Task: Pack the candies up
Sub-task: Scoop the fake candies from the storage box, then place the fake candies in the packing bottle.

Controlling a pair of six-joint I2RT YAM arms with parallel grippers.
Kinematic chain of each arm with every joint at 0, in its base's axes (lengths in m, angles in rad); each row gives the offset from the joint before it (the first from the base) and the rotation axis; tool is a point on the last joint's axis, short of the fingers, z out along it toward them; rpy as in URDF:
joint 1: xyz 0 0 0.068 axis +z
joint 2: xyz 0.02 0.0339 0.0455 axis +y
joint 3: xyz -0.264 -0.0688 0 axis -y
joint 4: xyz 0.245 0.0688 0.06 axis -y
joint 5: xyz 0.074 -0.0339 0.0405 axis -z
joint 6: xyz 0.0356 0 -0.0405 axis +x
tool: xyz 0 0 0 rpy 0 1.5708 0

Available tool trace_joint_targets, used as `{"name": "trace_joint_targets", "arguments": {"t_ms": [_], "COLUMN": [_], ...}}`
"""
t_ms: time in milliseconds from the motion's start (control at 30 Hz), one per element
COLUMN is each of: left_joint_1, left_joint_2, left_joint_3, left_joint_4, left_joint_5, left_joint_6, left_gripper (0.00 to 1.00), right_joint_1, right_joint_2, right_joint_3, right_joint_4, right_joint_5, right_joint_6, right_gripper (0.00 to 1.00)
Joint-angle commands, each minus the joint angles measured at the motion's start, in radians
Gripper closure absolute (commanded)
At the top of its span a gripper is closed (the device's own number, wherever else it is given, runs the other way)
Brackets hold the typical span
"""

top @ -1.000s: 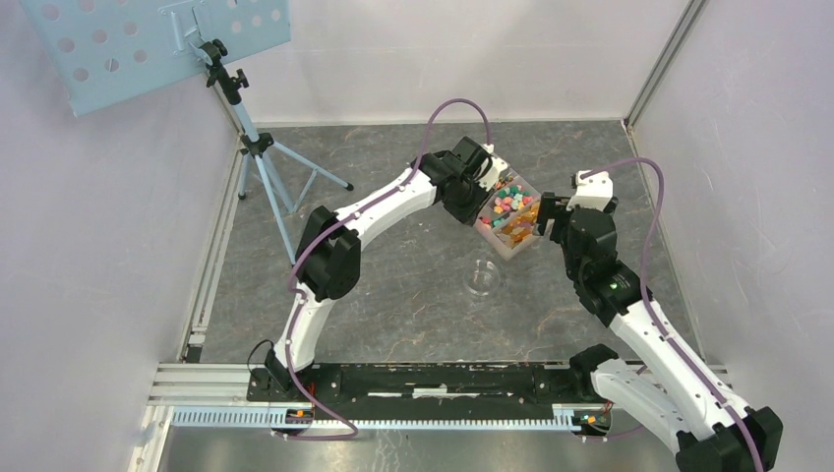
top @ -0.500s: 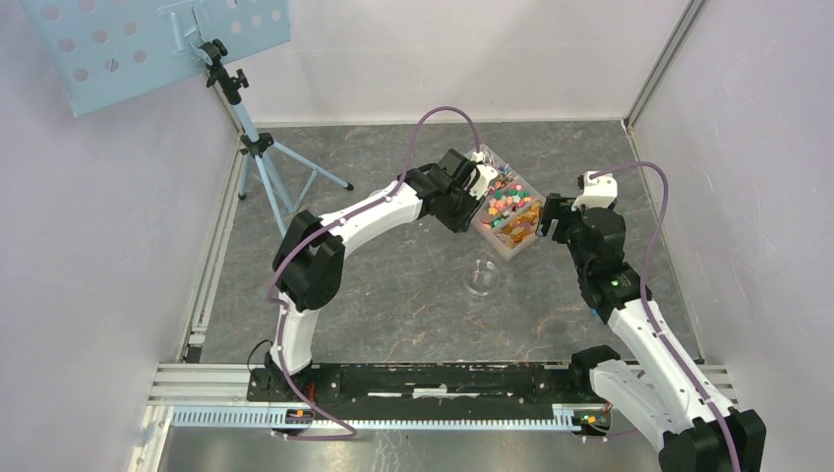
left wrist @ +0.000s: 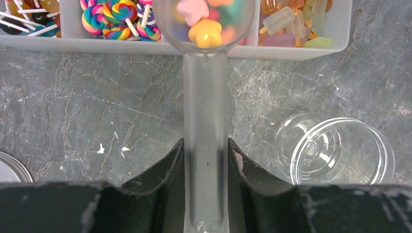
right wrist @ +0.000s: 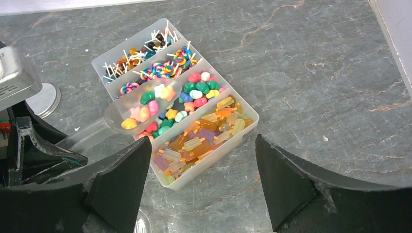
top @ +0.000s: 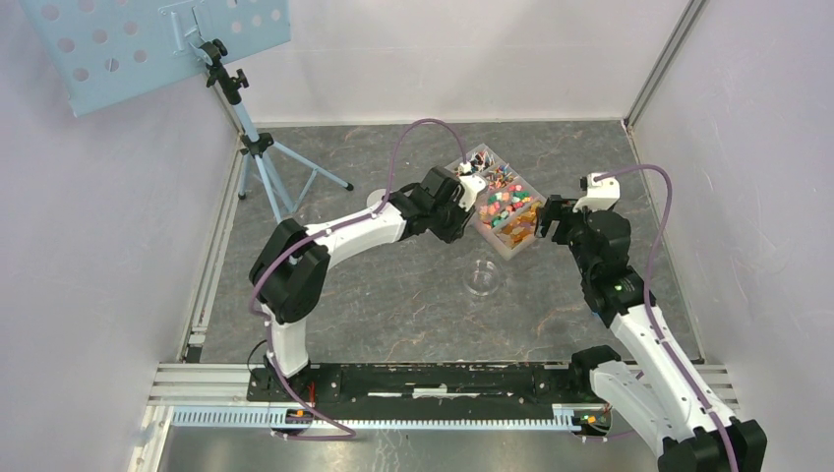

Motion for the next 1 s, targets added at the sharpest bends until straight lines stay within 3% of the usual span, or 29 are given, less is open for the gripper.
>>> {"name": "trace_joint_targets", "arguments": {"t_ms": [0, 267, 533, 667, 967], "left_joint_1": [0.001, 0.001, 0.0, -0.001, -0.003], "left_joint_2": [-0.091, -0.175, -0.303, -0.382, -0.562], "left_joint_3": [-0.063, -0.126, -0.139, -0.141, -0.126], "left_joint_4": [0.115, 0.156, 0.03, -0.049, -0.279], "left_joint_5": [0.013, 0.017, 0.023, 0.034, 0.078], "left_joint_6": [0.052, 0.055, 0.067, 0.063, -0.007], "left_gripper": [0.98, 0.98, 0.98, 0.98, 0.98], "right_joint_1": [-0.005, -0.005, -0.005, -0.005, -0.006], "right_joint_2": [-0.03, -0.058, -0.123, -0.158, -0.271], "right_joint_3": [-0.005, 0.015, 0.015, 0.002, 0.028], "right_joint_4": [0.025, -0.012, -0.078, -0.104, -0.218], "right_joint_5": [-0.024, -0.054, -0.177, -0.236, -0.257], "right_joint_6": [0.011, 0.011, 0.023, 0.023, -0.029], "right_gripper": [0.15, 0.15, 0.11, 0.02, 0.02]}}
